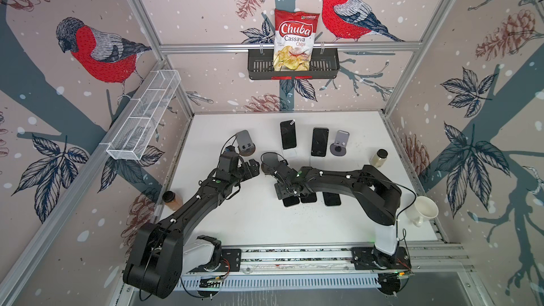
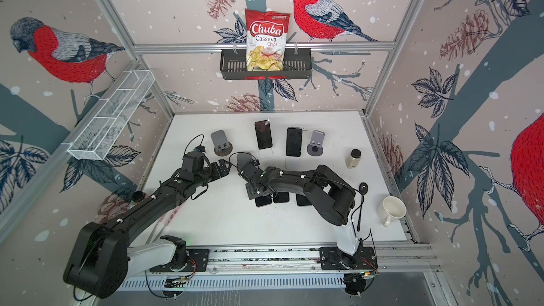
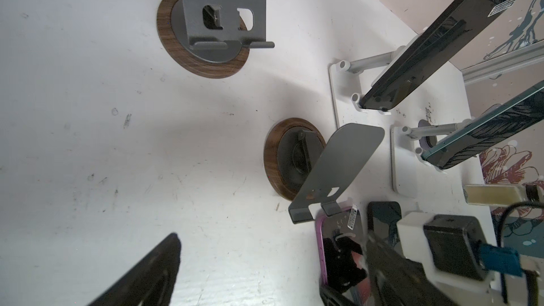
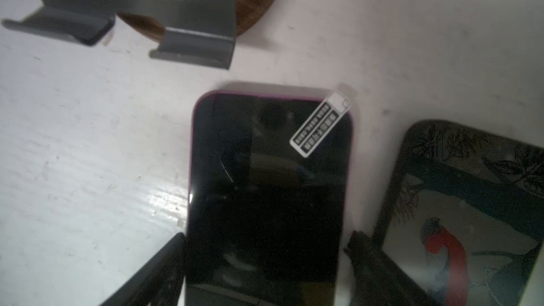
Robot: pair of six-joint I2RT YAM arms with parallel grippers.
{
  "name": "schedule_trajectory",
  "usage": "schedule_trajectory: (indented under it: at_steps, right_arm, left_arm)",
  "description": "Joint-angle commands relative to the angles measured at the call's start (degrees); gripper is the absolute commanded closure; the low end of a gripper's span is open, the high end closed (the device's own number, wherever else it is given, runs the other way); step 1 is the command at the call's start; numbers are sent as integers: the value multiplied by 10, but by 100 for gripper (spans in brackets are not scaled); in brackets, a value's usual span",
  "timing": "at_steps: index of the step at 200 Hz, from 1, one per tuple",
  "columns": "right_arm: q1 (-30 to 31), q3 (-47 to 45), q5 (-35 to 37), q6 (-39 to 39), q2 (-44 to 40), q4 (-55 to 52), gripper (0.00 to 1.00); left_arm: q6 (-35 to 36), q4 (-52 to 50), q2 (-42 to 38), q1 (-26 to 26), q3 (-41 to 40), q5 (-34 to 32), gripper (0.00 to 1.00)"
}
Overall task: Remove the phone from the phone stand
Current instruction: Place the phone at the center of the table.
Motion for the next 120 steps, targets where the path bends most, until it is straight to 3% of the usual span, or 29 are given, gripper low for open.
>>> schedule_trajectory:
  at_steps: [1,63,120]
  right_arm:
    - [-1,7,-1,-5,-11,-18,7]
    - [-16,28,0,-26,-64,-4,4]
    - [-80,-26,25,-24,-161,0,3]
  left_arm:
    - [3,11,6,-4,8,-3,4]
    - [11,-28,22,-27,47,-54,3]
    - [2,-31,66,-67,89,-74,5]
